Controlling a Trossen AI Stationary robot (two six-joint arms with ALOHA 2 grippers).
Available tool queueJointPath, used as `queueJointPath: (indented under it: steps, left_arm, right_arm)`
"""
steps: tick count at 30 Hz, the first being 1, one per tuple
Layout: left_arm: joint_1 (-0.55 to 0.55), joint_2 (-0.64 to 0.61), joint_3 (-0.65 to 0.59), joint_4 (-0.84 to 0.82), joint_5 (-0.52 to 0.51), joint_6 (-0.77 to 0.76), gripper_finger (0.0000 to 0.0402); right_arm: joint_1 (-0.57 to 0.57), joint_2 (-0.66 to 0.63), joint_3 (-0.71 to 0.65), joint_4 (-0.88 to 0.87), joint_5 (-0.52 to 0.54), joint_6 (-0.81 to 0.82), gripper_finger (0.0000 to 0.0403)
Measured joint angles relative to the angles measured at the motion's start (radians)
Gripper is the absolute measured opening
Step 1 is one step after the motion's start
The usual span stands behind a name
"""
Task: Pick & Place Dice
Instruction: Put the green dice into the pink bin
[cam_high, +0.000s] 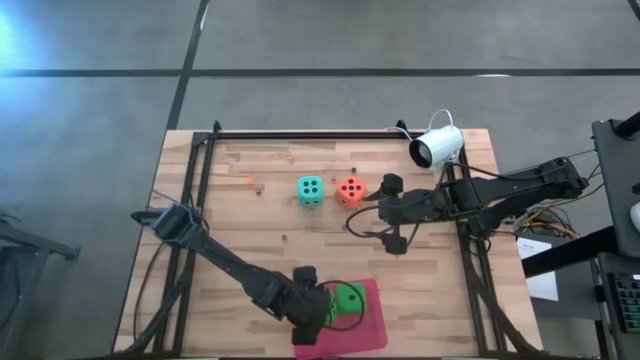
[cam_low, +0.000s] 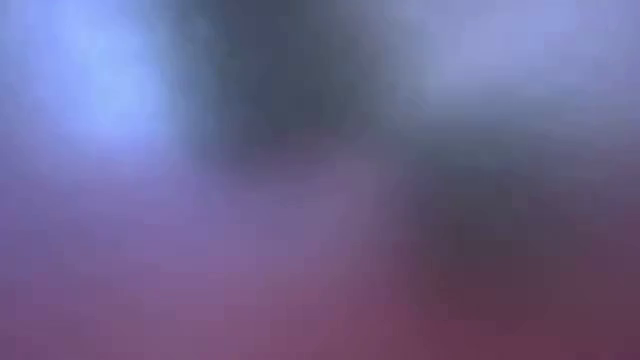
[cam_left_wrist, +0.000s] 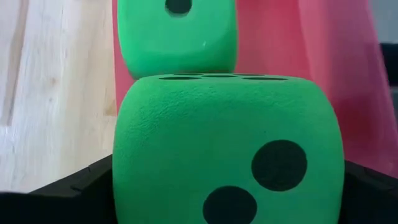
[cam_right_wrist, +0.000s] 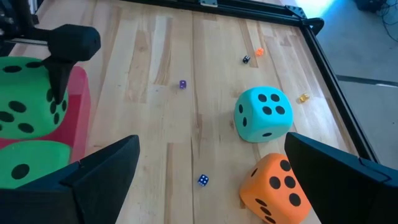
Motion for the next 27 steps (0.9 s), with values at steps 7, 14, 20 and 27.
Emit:
queueJointPath:
  steps: [7,14,20,27]
  left_arm:
    - [0.005,0.0,-0.003,-0.019,0.0,-0.008,0.0395]
    - [0.01,-0.001,-0.016,-0.02,-0.001,-0.008,0.0398]
    - [0.019,-0.001,-0.016,-0.018,-0.004,-0.012,0.039]
    - [0.02,-0.001,-0.017,-0.033,0.004,-0.004,0.0395]
  right_arm:
    - [0.0,0.0,0.0,0.0,0.0,0.0,0.04]
    - [0.0,0.0,0.0,0.0,0.0,0.0,0.04]
    - [0.0,0.0,0.0,0.0,0.0,0.0,0.04]
    - [0.0,0.0,0.0,0.0,0.0,0.0,0.04]
